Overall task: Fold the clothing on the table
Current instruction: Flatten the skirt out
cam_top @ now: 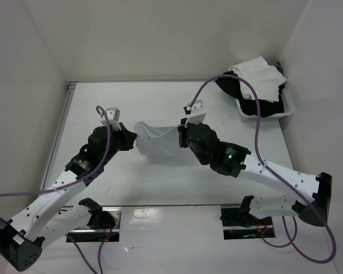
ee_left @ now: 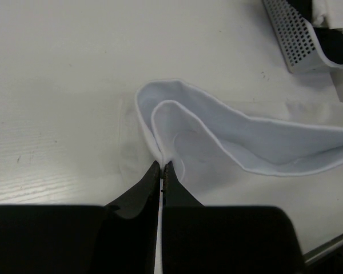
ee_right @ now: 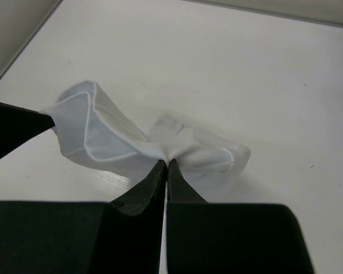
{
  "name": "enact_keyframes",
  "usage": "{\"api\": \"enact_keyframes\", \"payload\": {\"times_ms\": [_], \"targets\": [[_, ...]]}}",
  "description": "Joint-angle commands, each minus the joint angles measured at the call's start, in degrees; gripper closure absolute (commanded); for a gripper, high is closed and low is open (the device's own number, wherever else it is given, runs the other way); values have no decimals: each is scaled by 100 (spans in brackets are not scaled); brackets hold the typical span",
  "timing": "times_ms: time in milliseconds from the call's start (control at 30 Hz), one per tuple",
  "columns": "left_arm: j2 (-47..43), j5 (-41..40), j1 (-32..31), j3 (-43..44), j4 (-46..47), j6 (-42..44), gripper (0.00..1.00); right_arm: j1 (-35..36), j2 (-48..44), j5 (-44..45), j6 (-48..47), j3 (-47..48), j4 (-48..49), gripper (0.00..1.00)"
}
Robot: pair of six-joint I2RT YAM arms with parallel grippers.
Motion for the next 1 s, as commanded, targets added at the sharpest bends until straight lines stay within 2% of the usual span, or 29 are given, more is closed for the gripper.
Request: {"api": "enact_keyframes", "payload": {"times_ms": [0, 167, 500, 700, 967], "targets": [[-43, 162, -197, 330, 100, 312, 100, 3, -330, 57, 138, 239, -68, 100], [-543, 110, -434, 383, 100, 487, 100, 3, -637, -58, 243, 239, -182, 100], [-1028, 408, -434, 848, -322, 725, 100, 55, -1323, -286, 349, 396, -517, 100], [-1106, 768, -434, 1051, -437, 778, 100, 257, -1376, -410, 401, 634, -692, 100], [-1318, 830, -434, 1350, -744, 998, 100, 548, -1263, -295, 454, 828, -920, 100]]}}
